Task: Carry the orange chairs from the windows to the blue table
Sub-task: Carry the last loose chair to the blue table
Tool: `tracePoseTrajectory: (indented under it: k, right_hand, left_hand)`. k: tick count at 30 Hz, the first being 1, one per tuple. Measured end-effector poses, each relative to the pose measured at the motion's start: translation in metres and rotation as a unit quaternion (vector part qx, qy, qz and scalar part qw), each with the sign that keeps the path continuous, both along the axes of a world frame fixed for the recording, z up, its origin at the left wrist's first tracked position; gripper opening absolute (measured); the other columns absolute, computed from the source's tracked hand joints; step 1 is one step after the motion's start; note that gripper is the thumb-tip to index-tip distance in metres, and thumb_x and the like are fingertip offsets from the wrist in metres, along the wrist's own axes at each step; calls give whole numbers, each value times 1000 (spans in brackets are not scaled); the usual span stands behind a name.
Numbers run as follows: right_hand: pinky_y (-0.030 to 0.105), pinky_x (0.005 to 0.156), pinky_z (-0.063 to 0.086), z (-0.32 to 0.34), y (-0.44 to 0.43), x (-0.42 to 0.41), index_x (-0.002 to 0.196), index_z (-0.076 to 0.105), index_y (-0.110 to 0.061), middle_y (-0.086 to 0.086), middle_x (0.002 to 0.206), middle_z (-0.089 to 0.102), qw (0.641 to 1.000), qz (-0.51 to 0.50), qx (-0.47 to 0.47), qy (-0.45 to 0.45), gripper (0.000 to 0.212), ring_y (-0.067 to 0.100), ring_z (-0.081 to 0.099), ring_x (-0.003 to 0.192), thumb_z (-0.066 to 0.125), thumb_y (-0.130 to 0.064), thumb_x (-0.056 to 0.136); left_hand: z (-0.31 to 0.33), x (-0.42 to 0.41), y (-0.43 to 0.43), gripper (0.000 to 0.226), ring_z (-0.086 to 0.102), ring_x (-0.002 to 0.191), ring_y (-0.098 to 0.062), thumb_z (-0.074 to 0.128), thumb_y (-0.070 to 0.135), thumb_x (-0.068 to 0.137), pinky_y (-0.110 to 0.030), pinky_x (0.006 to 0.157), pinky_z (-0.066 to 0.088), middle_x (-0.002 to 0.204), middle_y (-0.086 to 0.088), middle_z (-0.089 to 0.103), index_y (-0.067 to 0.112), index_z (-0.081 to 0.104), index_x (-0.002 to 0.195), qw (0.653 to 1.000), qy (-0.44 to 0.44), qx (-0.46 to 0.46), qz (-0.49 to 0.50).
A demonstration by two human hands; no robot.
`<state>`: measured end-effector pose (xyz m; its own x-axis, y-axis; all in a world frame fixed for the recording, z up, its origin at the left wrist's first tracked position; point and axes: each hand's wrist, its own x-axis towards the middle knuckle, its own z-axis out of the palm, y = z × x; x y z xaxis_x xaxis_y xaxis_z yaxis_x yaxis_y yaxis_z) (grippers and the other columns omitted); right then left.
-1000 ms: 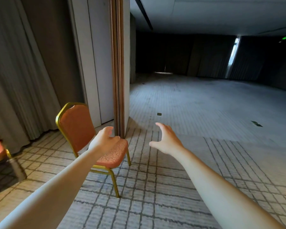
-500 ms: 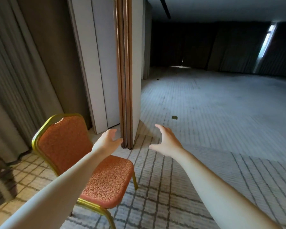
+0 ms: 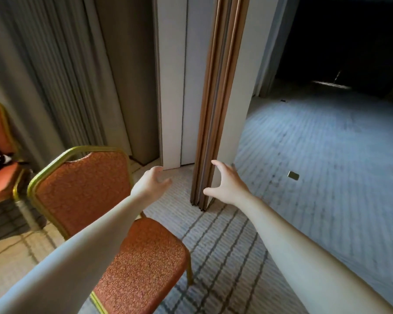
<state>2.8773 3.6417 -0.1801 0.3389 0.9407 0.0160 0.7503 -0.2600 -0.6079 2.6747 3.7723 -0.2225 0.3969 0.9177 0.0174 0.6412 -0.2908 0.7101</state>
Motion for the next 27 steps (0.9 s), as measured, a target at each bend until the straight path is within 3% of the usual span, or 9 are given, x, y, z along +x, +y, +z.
tracePoseTrajectory:
  k: [4, 14, 18, 24, 27]
  right_hand:
    - [39, 104, 40, -37, 74, 29, 150, 28, -30, 2, 153, 29, 999, 41, -35, 10, 95, 23, 37, 136, 77, -38, 70]
    - [38, 92, 45, -103, 251, 58, 151, 22, -33, 0, 153, 26, 972, 172, -154, -45, 92, 25, 42, 132, 74, -41, 75]
    - [39, 94, 45, -120, 306, 48, 151, 23, -31, 3, 154, 25, 953, 233, -184, -54, 91, 28, 42, 132, 74, -37, 76]
    - [36, 95, 42, -154, 376, -9, 152, 25, -27, 5, 154, 29, 903, 373, -201, -77, 90, 27, 42, 133, 73, -37, 77]
    - [37, 103, 42, -167, 405, -43, 153, 25, -25, 5, 155, 32, 860, 458, -203, -93, 91, 24, 40, 137, 74, -37, 77]
  left_hand:
    - [-42, 21, 57, 64, 54, 118, -19, 61, 45, 87, -38, 95, 49, 140, -4, 49, 21, 39, 143, 998, 7, -33, 47]
    - [-100, 49, 180, 62, 53, 120, -18, 59, 44, 87, -35, 93, 48, 138, -4, 51, 20, 41, 141, 982, 13, -104, 159]
    - [-116, 28, 196, 62, 55, 117, -18, 58, 45, 86, -34, 91, 49, 136, -4, 53, 21, 42, 141, 968, 29, -118, 220]
    - [-145, -15, 188, 61, 57, 116, -17, 56, 49, 85, -34, 88, 53, 137, -1, 52, 26, 42, 139, 911, 21, -165, 378]
    - [-151, -26, 184, 61, 57, 116, -18, 56, 48, 86, -36, 87, 53, 137, -2, 53, 24, 41, 140, 861, 4, -181, 475]
